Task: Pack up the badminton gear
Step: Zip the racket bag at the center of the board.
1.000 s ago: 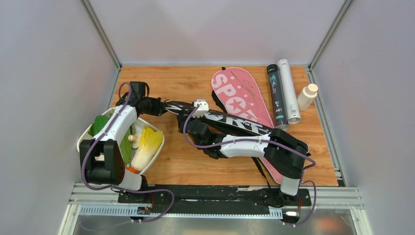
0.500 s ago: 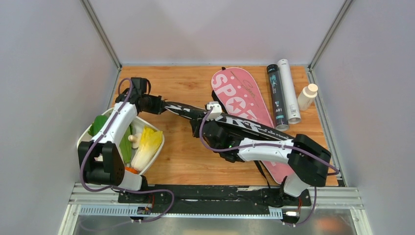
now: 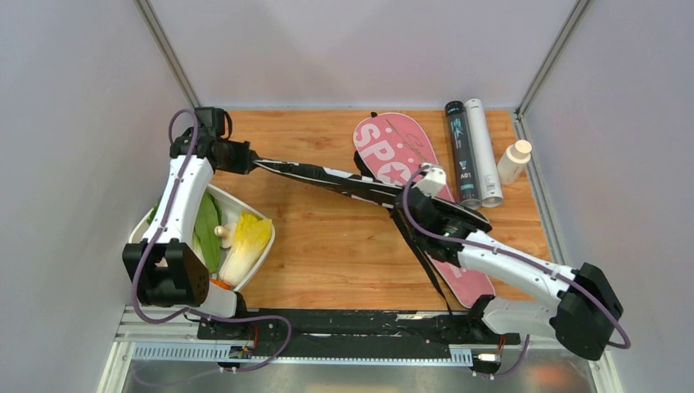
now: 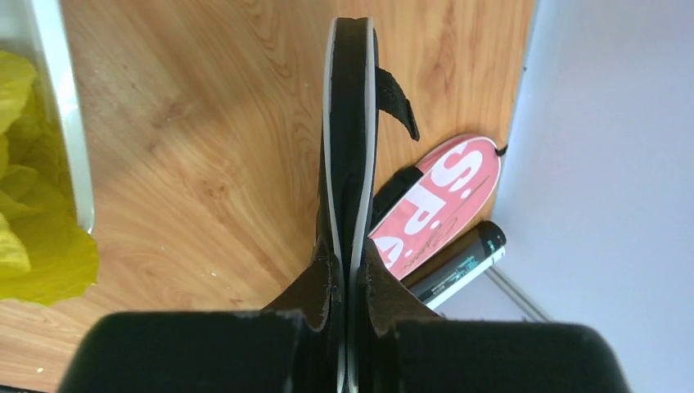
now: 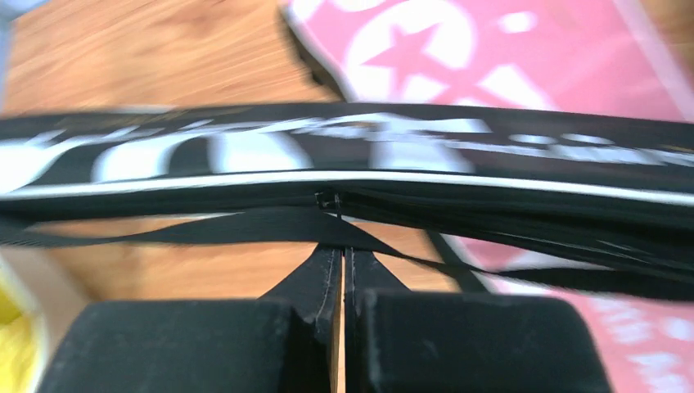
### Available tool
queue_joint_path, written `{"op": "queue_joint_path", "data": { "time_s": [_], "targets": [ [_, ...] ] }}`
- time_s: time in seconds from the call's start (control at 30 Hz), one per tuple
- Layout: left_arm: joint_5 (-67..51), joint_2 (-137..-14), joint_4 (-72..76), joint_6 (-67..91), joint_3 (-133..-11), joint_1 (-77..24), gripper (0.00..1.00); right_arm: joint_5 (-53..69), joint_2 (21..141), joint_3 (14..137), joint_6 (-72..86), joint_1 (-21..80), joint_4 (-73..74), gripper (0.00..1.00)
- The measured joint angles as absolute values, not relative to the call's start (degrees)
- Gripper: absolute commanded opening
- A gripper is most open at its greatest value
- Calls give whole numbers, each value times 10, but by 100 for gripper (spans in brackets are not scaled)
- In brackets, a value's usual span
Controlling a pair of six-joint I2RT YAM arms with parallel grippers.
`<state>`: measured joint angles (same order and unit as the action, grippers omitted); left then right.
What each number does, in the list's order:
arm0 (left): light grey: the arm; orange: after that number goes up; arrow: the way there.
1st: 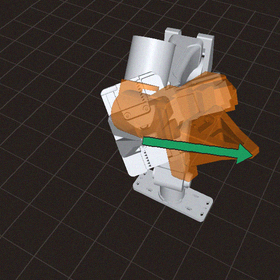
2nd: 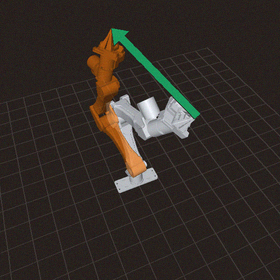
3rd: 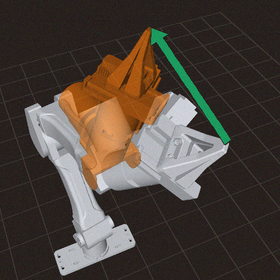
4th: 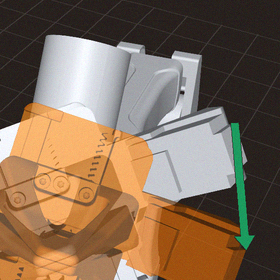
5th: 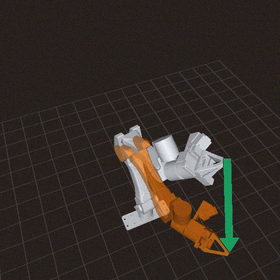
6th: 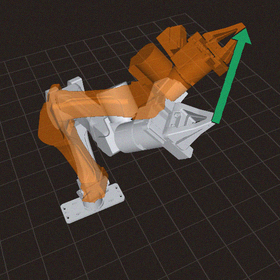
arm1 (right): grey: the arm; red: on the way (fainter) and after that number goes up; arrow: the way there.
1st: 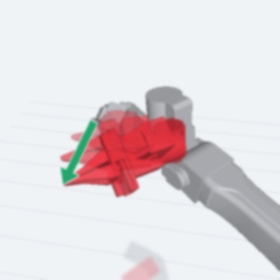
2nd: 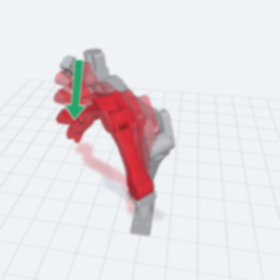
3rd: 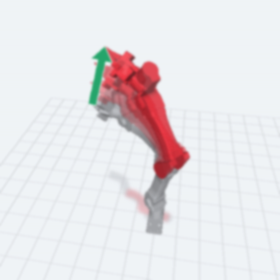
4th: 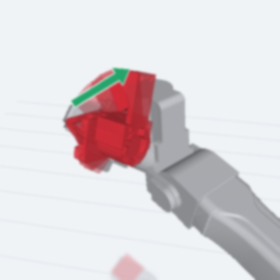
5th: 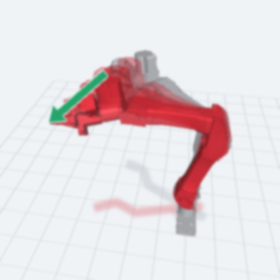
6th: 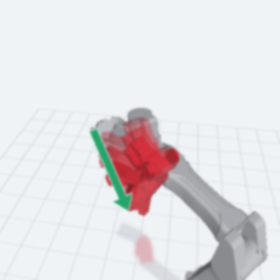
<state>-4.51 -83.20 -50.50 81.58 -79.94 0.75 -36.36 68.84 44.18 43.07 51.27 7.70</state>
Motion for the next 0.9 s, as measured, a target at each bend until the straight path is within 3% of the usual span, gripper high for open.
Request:
{"op": "queue_joint_path", "data": {
  "time_s": [0.33, 0.8, 0.9],
  "targets": [
    [-39, -863, -559, 820, -839, 34, 0, -349, 606, 415, 443, 286, 223, 0],
    [-47, -891, -650, 762, -914, 183, 0, -314, 542, 415, 425, 22, 246, 0],
    [-49, -894, -648, 750, -930, 202, 0, -305, 541, 415, 409, 4, 243, 0]
  ]
}}
